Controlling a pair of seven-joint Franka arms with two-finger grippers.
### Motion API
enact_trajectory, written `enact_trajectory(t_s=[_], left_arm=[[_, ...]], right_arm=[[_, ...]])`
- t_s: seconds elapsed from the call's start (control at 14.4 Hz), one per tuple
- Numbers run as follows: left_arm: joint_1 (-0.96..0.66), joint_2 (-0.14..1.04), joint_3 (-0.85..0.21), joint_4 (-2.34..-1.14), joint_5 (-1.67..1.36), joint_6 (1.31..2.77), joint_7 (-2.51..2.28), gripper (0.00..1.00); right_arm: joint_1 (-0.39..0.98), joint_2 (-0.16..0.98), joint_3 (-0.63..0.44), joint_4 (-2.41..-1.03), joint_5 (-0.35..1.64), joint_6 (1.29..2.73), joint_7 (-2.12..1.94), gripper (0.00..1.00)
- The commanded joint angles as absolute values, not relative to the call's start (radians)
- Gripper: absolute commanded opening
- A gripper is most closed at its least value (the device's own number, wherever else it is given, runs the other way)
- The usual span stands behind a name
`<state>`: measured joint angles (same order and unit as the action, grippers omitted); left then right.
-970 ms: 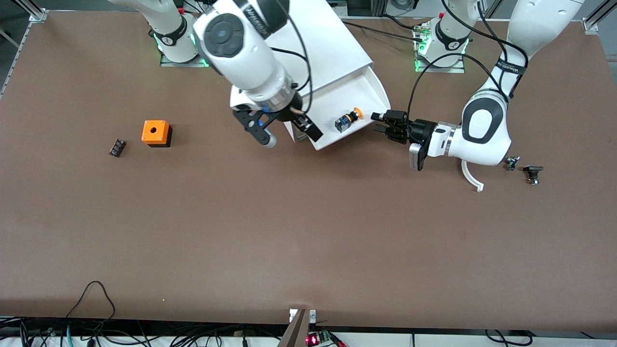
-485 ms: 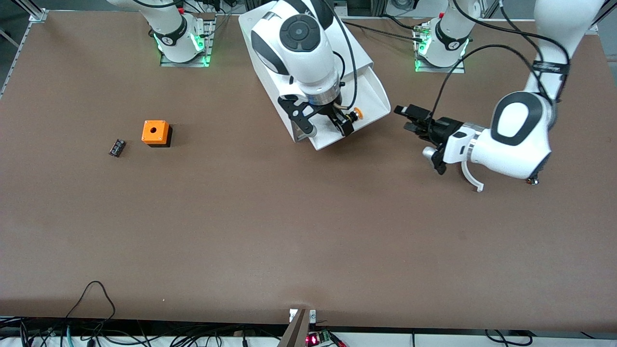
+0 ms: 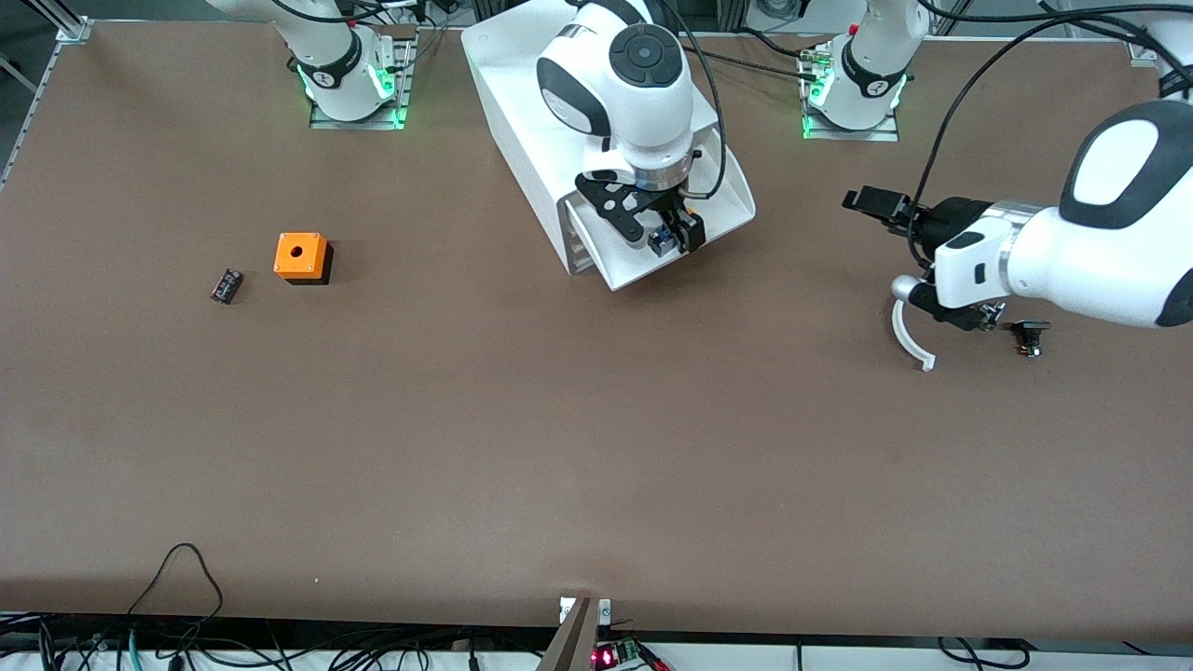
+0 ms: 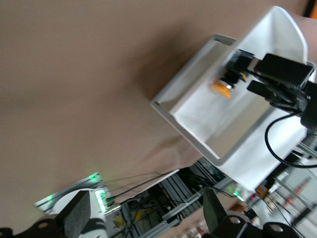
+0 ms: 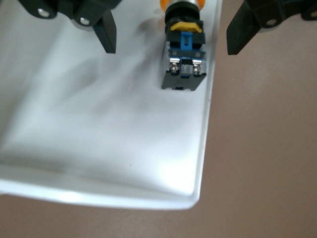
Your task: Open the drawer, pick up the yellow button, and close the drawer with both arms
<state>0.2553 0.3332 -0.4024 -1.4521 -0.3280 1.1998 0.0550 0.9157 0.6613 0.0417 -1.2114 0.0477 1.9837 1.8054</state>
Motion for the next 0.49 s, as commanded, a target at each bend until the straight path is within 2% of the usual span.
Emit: enact_trajectory(t_s=[0.0, 0.14, 0.28, 0.42], left_arm=[[0.224, 0.345, -0.428, -1.318, -0.133, 1.169, -0.017, 1.0], [0.192, 0.345, -0.429, -1.258, 0.021, 1.17, -0.009, 1.0], [0.172, 0.359, -0.425, -1.198, 0.109, 1.187, -0.008, 1.0], [0.17, 0.386, -0.42, -1.169, 0.129, 1.23, -0.009, 1.0]], right_arm=[[0.931, 0.686, 0.032, -1.173, 0.023, 1.98, 1.825, 0.82], [0.928, 0.686, 0.031, -1.17, 0.026, 1.983, 1.819, 0.49], [0.92, 0.684, 0.031, -1.17, 0.031, 1.982, 1.818, 0.21], [0.916, 0.684, 0.028, -1.17, 0.034, 1.979, 1.815, 0.02]])
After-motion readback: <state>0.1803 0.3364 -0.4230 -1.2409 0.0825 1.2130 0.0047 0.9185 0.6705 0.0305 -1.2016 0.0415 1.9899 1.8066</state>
